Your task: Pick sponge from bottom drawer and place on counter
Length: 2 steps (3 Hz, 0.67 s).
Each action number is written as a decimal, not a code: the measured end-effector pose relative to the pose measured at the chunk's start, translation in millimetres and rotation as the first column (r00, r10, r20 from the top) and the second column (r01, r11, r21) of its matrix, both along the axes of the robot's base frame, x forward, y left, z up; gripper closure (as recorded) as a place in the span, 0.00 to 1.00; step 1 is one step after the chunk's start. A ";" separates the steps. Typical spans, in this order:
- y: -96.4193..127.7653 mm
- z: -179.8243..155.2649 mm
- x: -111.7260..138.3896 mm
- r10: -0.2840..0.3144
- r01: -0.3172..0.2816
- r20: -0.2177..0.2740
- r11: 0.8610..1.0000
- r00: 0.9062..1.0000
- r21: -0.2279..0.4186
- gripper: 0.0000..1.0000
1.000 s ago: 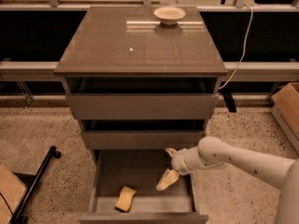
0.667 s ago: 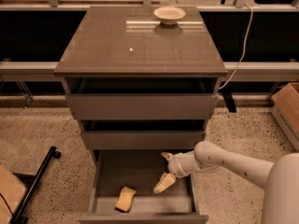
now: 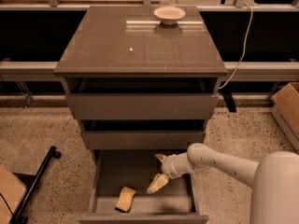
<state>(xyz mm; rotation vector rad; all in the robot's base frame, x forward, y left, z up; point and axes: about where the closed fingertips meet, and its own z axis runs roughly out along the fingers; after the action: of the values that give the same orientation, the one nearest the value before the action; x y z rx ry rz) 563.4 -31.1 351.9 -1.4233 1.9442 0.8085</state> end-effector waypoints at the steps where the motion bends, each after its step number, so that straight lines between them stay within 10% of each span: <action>1: 33.2 -36.9 9.5 0.012 -0.011 -0.012 0.998 1.000 0.057 0.00; 2: 62.3 -79.5 11.5 0.037 -0.033 -0.038 0.995 0.999 0.098 0.00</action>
Offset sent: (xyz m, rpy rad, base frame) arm 0.0164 0.0942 -0.1333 0.1442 0.0739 0.0577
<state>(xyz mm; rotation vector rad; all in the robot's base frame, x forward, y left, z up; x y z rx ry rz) 575.0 31.2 272.4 -1.3969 1.8875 0.9414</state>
